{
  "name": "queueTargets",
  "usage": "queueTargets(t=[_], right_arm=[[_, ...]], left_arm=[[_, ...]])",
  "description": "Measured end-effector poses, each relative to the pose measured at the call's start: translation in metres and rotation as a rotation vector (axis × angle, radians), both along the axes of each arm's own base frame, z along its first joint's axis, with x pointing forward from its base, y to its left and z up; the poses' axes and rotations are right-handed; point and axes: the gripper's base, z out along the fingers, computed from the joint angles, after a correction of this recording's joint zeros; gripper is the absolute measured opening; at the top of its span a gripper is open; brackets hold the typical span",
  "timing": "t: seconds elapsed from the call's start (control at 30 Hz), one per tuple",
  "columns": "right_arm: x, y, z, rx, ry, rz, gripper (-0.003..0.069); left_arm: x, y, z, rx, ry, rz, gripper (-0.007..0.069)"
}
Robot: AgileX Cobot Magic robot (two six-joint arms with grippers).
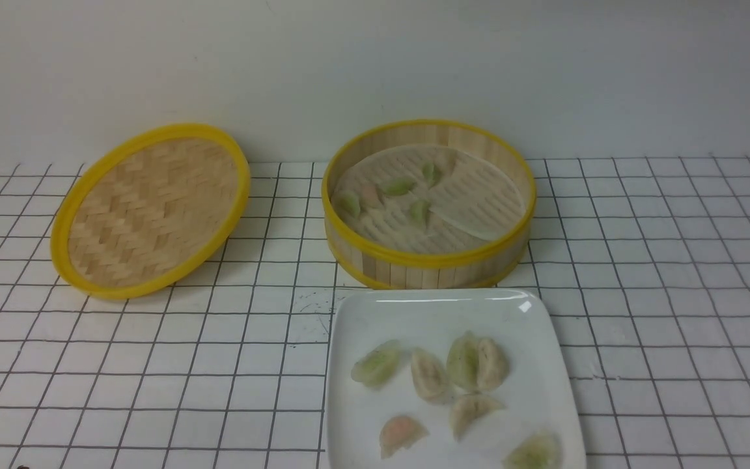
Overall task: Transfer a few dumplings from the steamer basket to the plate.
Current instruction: Use the right arm to put the dumpling into the plate
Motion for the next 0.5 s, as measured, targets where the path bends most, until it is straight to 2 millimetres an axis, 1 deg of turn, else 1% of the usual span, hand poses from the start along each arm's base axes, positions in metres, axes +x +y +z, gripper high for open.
queueTargets(t=[0.2, 0.3, 0.4, 0.43, 0.5], right_arm=[[-0.002, 0.001, 0.002, 0.036, 0.011, 0.003, 0.0184], [-0.001, 0.002, -0.002, 0.033, 0.027, 0.002, 0.0184], [0.006, 0.003, -0.019, 0.013, 0.087, 0.003, 0.0184], [0.006, 0.004, -0.02, 0.011, 0.092, 0.004, 0.0184], [0.015, 0.006, -0.044, -0.04, 0.149, 0.027, 0.0184]], left_arm=[[0.0, 0.0, 0.0, 0.0, 0.0, 0.0, 0.0225], [0.0, 0.0, 0.0, 0.0, 0.0, 0.0, 0.0225], [0.0, 0.0, 0.0, 0.0, 0.0, 0.0, 0.0225], [0.0, 0.0, 0.0, 0.0, 0.0, 0.0, 0.0225], [0.0, 0.0, 0.0, 0.0, 0.0, 0.0, 0.0225]])
